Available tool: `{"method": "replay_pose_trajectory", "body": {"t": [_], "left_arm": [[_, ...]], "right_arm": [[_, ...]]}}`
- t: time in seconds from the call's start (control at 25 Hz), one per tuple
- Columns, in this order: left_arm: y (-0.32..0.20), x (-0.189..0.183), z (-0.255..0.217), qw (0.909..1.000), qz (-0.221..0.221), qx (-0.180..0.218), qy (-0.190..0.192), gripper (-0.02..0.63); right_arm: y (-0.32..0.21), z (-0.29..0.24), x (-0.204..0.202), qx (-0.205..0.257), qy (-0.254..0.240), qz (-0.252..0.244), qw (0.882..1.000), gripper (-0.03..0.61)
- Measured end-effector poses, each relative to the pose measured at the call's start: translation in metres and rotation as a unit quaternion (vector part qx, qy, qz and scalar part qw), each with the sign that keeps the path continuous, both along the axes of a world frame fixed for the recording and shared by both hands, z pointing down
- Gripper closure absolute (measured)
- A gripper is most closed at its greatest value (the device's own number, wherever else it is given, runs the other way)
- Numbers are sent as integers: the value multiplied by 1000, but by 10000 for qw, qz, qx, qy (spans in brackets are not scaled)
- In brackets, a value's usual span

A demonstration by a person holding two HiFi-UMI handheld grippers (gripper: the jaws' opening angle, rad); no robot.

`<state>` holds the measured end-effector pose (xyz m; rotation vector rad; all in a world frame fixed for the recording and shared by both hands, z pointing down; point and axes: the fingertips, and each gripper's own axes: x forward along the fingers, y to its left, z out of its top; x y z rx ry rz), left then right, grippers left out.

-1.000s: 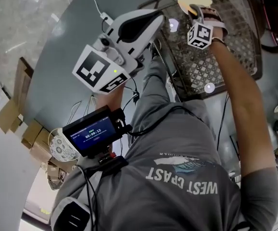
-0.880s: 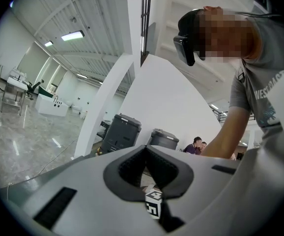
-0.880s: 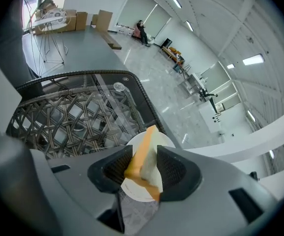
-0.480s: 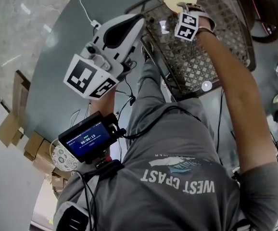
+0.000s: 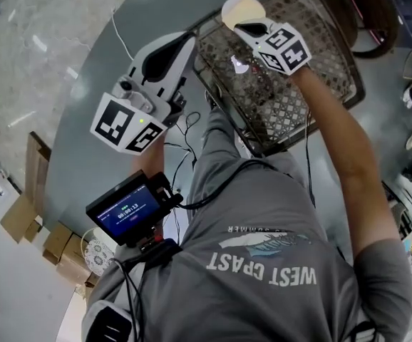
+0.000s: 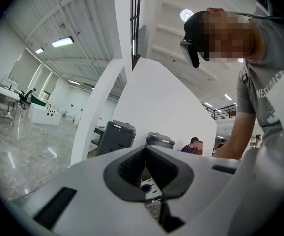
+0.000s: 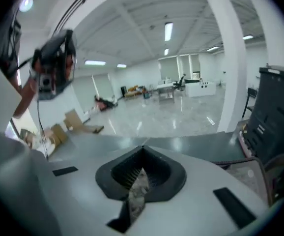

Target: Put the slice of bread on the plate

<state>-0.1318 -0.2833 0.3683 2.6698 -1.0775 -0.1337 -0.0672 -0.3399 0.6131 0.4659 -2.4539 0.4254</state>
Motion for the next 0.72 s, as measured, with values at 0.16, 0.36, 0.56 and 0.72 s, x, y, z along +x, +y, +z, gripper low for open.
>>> {"method": "replay_pose_trajectory", "body": {"t": [0.16, 0.36, 0.56, 0.72], "left_arm": [[18, 21, -45, 9994, 112, 310, -99, 606], [15, 28, -74, 9974, 199, 666, -179, 606], [29, 47, -120, 9911, 397, 1232, -319, 606], [23, 61, -155, 9847, 465, 1632, -403, 606]], "right_arm": [[31, -163, 23, 391, -1720, 522, 9829, 574], [55, -316, 70, 1118, -2598, 946, 9545, 574], [75, -382, 112, 1448, -2544, 1361, 9465, 574], [68, -410, 137, 1763, -2641, 1550, 9355, 574]]}}
